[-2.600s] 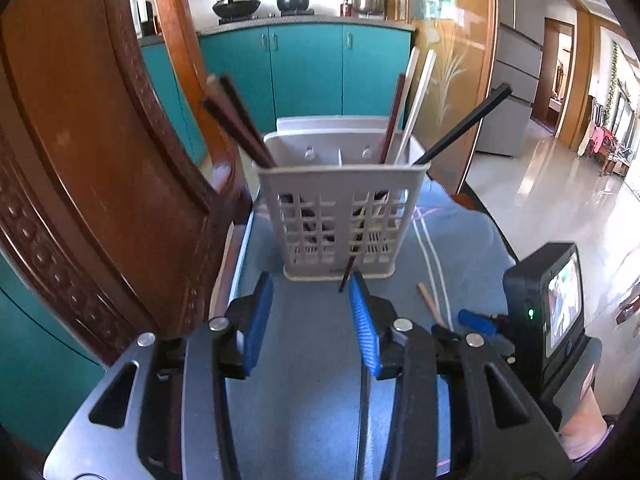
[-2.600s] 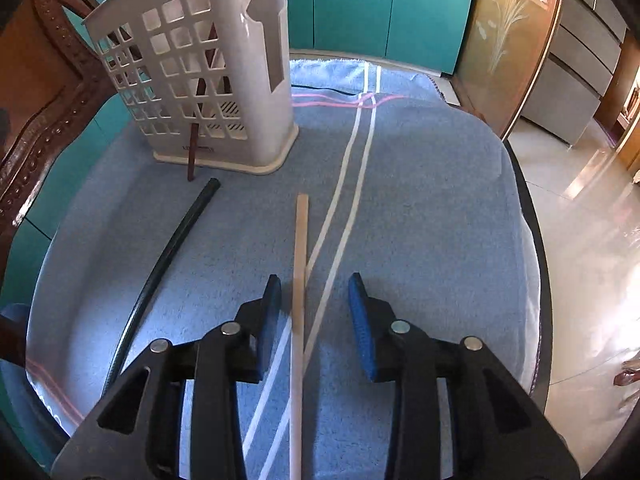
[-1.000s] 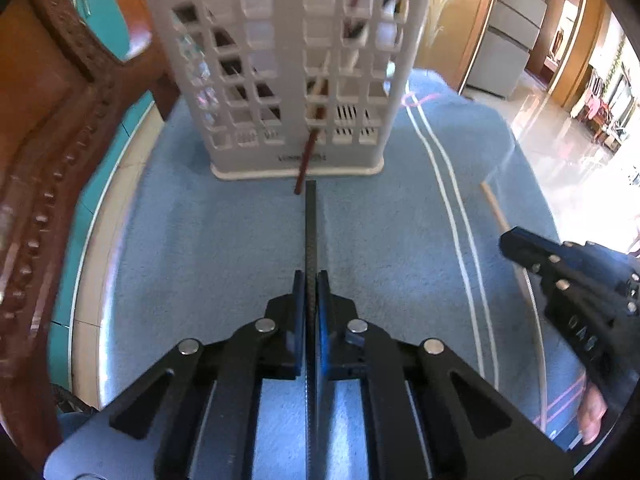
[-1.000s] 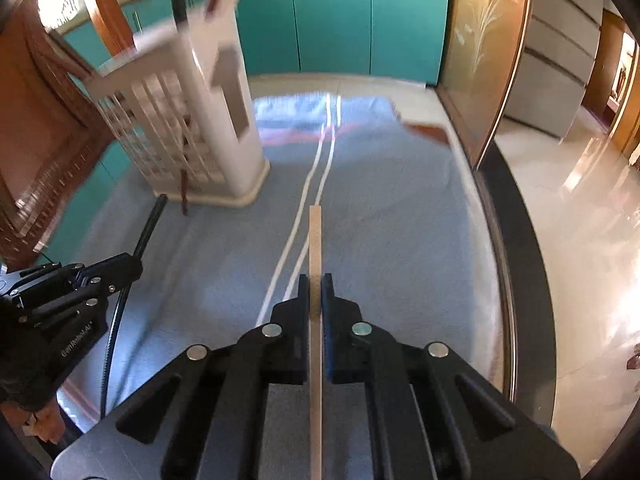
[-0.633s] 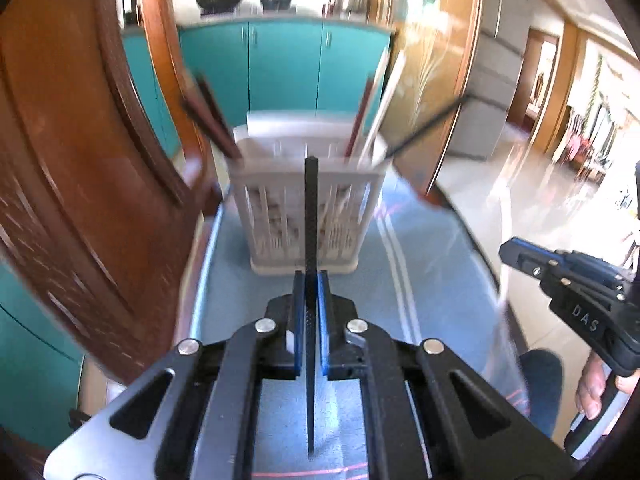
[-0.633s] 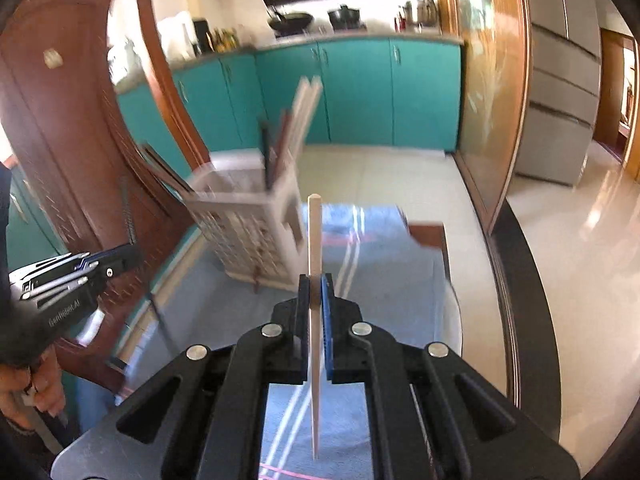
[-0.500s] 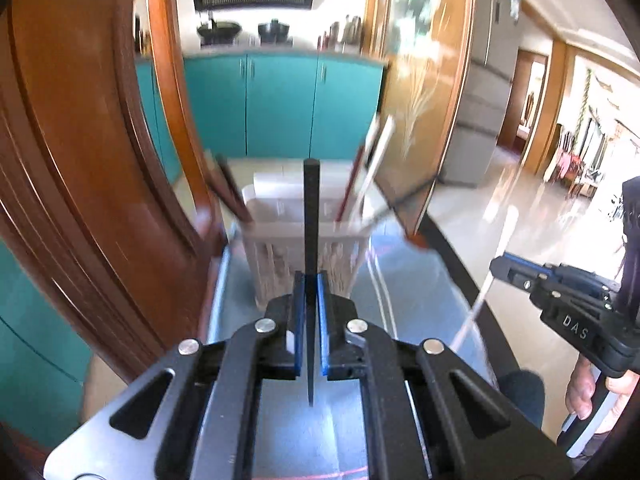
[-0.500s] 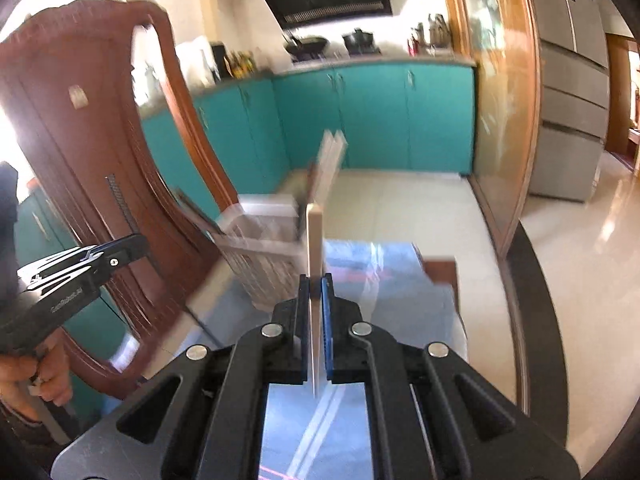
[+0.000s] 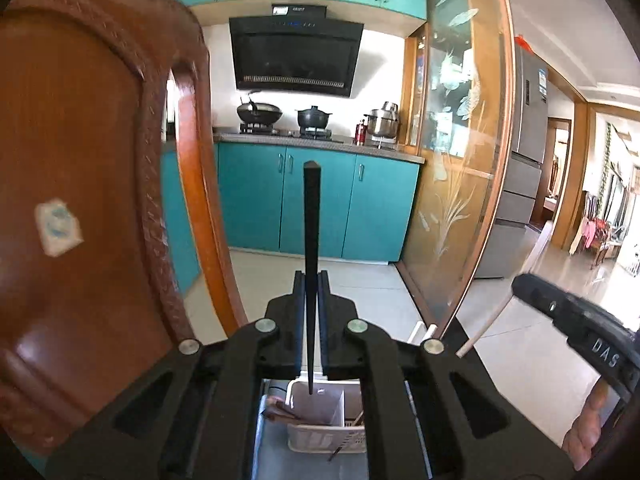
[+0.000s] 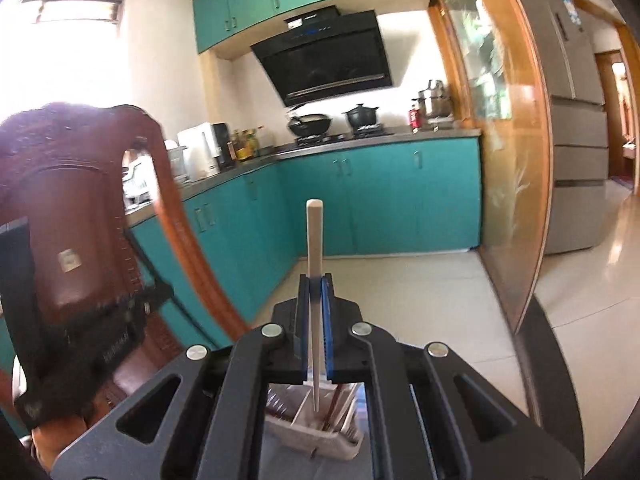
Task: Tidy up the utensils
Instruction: 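Lift both held chopsticks and lower them into the white basket with both tools, then open both tools to release the chopsticks inside the basket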
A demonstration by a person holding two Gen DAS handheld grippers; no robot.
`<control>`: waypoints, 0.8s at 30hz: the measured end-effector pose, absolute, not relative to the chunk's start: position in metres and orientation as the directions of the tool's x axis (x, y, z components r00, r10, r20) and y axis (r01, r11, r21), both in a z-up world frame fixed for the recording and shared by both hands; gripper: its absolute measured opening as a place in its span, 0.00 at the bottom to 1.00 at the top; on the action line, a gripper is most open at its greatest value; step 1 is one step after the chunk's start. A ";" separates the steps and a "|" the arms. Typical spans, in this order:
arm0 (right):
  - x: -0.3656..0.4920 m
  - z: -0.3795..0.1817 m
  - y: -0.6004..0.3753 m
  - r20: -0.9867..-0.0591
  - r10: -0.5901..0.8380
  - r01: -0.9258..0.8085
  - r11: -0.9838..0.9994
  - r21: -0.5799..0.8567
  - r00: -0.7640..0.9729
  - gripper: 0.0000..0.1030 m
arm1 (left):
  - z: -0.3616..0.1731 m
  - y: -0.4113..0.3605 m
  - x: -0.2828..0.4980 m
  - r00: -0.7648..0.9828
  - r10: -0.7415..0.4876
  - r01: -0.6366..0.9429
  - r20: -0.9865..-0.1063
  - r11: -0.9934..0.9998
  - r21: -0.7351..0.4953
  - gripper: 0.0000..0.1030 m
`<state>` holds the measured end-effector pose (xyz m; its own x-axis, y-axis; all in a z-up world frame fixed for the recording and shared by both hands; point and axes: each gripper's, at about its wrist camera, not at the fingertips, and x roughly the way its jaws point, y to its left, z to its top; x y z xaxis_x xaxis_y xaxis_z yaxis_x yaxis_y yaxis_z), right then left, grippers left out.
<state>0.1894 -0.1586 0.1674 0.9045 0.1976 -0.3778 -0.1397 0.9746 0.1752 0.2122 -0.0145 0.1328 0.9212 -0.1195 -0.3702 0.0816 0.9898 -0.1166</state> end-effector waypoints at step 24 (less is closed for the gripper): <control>0.170 0.095 -0.145 -0.441 0.151 -0.144 0.988 0.049 0.885 0.31 | 0.048 -0.027 0.238 0.851 -0.110 0.080 -0.514 0.994 -0.081 0.08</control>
<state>0.1700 -0.1450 0.0952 0.8850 0.1506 -0.4406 -0.1439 0.9884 0.0486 0.2380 -0.0270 0.0484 0.8505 -0.1104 -0.5143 0.0800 0.9935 -0.0809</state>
